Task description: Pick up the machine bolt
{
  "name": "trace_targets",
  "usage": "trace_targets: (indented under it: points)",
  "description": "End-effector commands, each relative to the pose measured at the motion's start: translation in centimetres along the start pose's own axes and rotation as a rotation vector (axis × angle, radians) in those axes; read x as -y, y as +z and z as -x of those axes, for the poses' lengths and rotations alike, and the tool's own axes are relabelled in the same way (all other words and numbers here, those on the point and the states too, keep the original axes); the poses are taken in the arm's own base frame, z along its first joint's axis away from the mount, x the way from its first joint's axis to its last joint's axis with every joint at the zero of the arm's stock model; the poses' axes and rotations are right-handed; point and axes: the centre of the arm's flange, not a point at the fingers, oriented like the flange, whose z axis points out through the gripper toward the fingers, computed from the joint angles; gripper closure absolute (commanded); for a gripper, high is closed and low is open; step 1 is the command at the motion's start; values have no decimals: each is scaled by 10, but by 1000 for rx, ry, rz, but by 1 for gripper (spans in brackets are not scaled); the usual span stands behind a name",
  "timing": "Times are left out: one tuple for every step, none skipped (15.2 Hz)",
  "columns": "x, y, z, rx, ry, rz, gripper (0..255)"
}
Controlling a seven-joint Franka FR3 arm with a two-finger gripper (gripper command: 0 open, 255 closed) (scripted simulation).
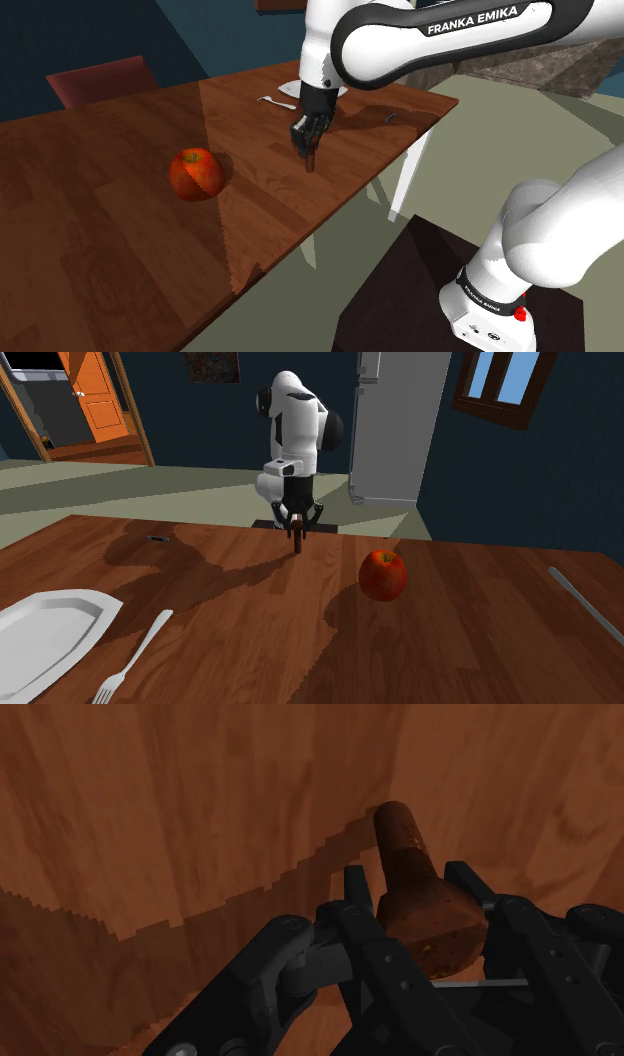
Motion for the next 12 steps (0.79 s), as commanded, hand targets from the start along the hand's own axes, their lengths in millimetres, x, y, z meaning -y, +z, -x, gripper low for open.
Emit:
trace_targets:
  points:
    - [-1, -8, -2, 0, 0, 0, 255]
    - [-1, -13, -3, 0, 0, 0, 255]
    - [-1, -18, -3, 0, 0, 0, 255]
    - [-1, -23, -4, 0, 0, 0, 255]
    - [-2, -28, -5, 0, 0, 0, 255]
    - [-2, -34, -6, 0, 0, 0, 255]
    - [-2, -39, -7, 0, 0, 0, 255]
    - [-2, -44, -8, 0, 0, 0, 255]
    - [-3, -49, -9, 0, 0, 0, 255]
    - [-3, -54, -10, 0, 0, 0, 255]
    - [-3, -60, -11, 0, 0, 0, 255]
    - [-3, -65, -11, 0, 0, 0, 255]
